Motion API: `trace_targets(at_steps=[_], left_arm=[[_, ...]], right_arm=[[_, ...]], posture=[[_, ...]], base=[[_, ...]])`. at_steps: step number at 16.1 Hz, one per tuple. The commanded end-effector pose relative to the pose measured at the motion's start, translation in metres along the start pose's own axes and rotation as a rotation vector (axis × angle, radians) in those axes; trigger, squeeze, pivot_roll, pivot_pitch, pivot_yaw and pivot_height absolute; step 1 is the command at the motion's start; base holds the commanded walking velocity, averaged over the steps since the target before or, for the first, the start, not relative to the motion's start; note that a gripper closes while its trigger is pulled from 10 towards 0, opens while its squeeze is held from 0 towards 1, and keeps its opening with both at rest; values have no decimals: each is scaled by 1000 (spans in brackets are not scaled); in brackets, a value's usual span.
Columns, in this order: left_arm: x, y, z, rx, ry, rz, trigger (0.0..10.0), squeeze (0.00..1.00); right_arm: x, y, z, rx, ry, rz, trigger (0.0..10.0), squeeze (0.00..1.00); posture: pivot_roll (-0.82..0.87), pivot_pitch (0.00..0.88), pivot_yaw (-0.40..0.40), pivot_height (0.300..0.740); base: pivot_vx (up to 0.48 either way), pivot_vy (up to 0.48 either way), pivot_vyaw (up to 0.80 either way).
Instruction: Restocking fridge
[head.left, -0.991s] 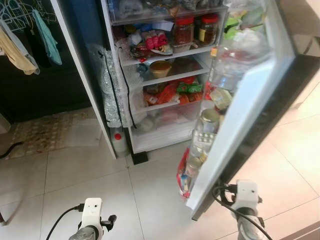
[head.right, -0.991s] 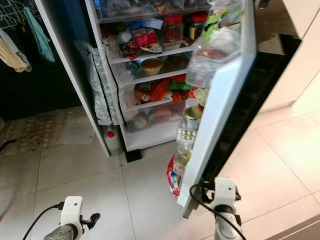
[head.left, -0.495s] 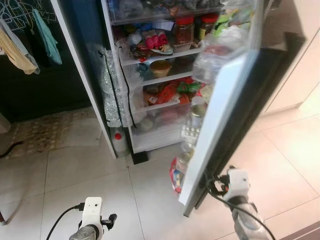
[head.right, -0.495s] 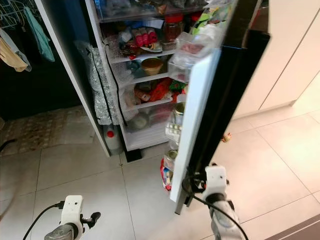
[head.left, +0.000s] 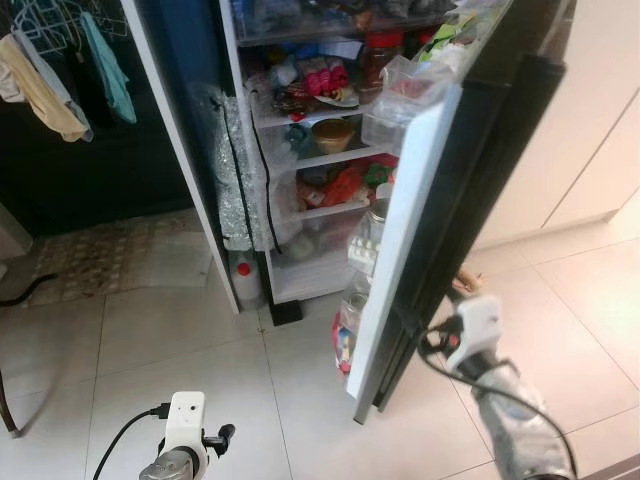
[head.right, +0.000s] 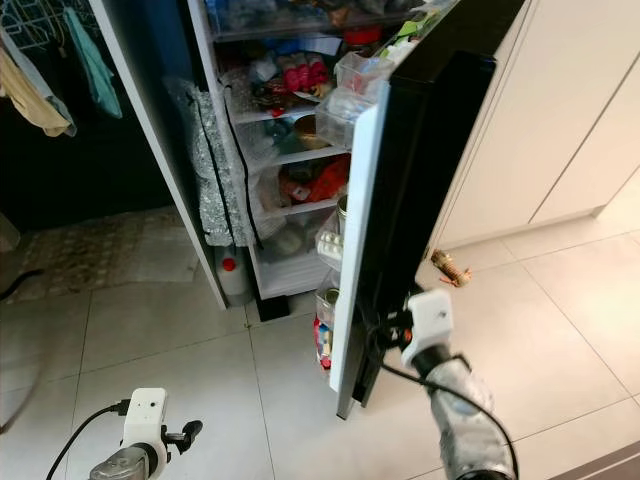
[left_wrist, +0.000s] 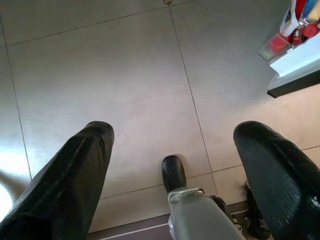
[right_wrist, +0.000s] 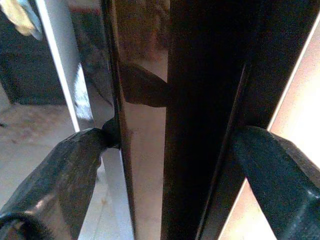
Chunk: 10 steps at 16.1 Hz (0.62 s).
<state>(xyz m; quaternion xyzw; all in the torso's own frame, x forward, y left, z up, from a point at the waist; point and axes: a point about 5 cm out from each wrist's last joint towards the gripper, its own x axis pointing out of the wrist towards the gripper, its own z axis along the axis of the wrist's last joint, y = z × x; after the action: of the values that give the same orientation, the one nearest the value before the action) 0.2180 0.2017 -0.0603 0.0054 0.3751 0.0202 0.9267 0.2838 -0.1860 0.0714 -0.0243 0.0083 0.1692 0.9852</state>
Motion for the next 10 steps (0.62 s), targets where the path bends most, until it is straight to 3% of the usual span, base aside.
trace_targets(at_steps=[1,10], left_arm=[[0,0,-1,-4,-2,1,10000,0],[0,-2,2,-10,-14,-3,10000,0]], right_arm=[[7,-9,30,-17,-120,-11,10000,0],[25,18,90,10,-265,235,10000,0]], posture=[[-202,52,7,740],[-196,42,1,740]], base=[[0,0,0],[0,0,0]])
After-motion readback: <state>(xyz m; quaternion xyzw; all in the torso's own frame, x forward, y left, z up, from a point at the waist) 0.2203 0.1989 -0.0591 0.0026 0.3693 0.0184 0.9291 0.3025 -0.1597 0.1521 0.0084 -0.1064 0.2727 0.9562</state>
